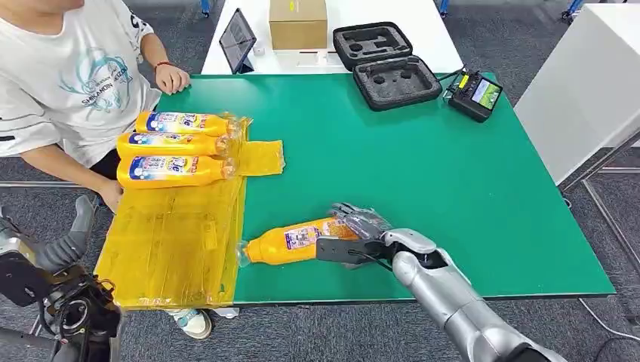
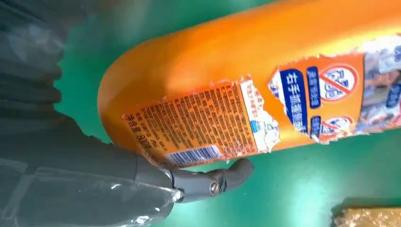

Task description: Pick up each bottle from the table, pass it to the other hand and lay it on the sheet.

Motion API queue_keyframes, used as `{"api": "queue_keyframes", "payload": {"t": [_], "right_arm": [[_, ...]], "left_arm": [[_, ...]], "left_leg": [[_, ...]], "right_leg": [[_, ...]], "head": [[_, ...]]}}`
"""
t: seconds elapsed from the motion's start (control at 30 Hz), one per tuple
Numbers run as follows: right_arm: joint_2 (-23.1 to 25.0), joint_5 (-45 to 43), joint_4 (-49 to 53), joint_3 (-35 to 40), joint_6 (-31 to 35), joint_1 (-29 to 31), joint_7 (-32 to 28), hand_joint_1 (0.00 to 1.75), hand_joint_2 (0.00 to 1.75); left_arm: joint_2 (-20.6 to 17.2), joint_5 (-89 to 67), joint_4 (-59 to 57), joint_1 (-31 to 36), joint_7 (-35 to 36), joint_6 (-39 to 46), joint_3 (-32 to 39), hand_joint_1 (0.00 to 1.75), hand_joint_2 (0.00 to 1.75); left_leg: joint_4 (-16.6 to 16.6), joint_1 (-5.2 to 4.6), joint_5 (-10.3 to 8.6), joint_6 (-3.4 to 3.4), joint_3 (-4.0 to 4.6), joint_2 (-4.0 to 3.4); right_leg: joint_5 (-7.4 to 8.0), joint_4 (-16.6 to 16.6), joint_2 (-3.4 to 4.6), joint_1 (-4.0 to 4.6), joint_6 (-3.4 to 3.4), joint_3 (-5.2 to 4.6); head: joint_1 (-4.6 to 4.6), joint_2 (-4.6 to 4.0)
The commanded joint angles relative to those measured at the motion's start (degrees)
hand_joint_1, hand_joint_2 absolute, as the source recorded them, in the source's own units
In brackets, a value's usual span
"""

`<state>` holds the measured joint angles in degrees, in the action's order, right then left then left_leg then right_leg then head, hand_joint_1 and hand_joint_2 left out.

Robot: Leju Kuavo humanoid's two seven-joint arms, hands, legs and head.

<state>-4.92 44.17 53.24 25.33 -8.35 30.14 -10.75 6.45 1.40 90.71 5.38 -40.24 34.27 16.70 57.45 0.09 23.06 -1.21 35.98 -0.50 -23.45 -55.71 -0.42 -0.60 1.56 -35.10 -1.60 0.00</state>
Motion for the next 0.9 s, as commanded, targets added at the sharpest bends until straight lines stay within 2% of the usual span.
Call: {"api": "queue_keyframes", "payload": {"t": [0.03,0.23,0.27,0.3,0.33,0.37,0.4,0.43,0.77,0.9], "right_arm": [[3.54,0.00,-11.75,3.52,1.14,3.48,-1.63,0.00,1.75],[6.58,-0.38,-16.52,4.26,3.87,6.21,-3.87,0.00,1.75],[6.67,-0.67,-16.57,4.14,3.94,6.42,-4.20,0.17,1.75],[6.67,-0.85,-16.56,4.08,3.95,6.59,-4.47,0.79,1.75],[6.67,-1.07,-16.54,3.97,3.96,6.66,-4.71,1.48,1.75],[6.66,-1.31,-16.58,3.89,3.88,6.66,-5.00,1.64,1.75],[6.62,-1.36,-16.63,3.91,3.85,6.67,-5.11,1.69,1.75],[6.56,-1.59,-16.80,3.88,3.63,6.74,-5.51,1.62,1.75],[6.56,-1.59,-16.80,3.88,3.63,6.74,-5.51,1.66,1.75],[6.13,-2.61,-17.76,3.61,3.42,6.49,-6.58,1.75,1.75]], "left_arm": [[1.33,-0.41,-4.80,2.88,0.24,0.61,-1.07,0.00,1.75],[0.59,0.01,-4.86,3.10,0.24,1.77,-1.87,0.00,1.75],[0.48,0.17,-4.92,3.09,0.24,1.64,-1.78,0.00,1.75],[0.45,0.28,-4.92,3.06,0.24,1.48,-1.70,0.00,1.75],[0.47,0.42,-5.10,3.03,0.24,1.35,-1.66,0.00,1.75],[0.50,0.44,-5.14,3.01,0.24,1.24,-1.67,0.00,1.75],[0.51,0.35,-5.20,3.01,0.24,1.20,-1.75,0.00,1.75],[0.57,0.37,-5.38,2.93,0.24,1.05,-1.83,0.00,1.75],[0.57,0.37,-5.38,2.93,0.24,1.05,-1.83,0.00,1.75],[0.57,0.66,-6.30,3.24,0.24,0.21,-2.27,0.00,1.75]], "left_leg": [[-0.06,0.05,0.05,0.06,-0.25,0.06],[-0.04,0.05,0.06,0.07,-0.23,-0.02],[-0.05,0.08,0.11,0.10,-0.37,-0.06],[-0.03,0.07,0.11,0.10,-0.35,-0.03],[-0.05,0.03,0.05,0.08,-0.24,0.00],[-0.03,0.05,0.09,0.10,-0.33,0.04],[-0.05,0.05,0.05,0.08,-0.27,0.05],[-0.04,0.05,0.04,0.06,-0.24,0.03],[-0.04,0.03,0.02,0.05,-0.16,0.05],[-0.04,0.05,0.08,0.07,-0.31,0.11]], "right_leg": [[-0.05,0.08,-0.01,0.04,-0.05,0.27],[-0.04,0.05,0.08,0.04,-0.06,0.22],[-0.07,0.06,0.14,0.07,-0.09,0.34],[-0.09,0.04,0.09,0.07,-0.09,0.32],[-0.06,0.02,0.04,0.03,-0.07,0.20],[-0.10,0.01,0.03,0.04,-0.08,0.31],[-0.06,0.05,0.01,0.05,-0.07,0.25],[-0.05,0.04,0.03,0.05,-0.06,0.22],[-0.03,0.04,0.01,0.03,-0.04,0.15],[-0.10,0.05,-0.04,0.04,-0.06,0.32]], "head": [[0.00,0.00],[0.00,0.00],[0.00,0.00],[-0.02,0.00],[0.00,0.00],[0.00,0.00],[0.00,0.00],[0.00,0.00],[-0.02,0.00],[0.00,0.00]]}}
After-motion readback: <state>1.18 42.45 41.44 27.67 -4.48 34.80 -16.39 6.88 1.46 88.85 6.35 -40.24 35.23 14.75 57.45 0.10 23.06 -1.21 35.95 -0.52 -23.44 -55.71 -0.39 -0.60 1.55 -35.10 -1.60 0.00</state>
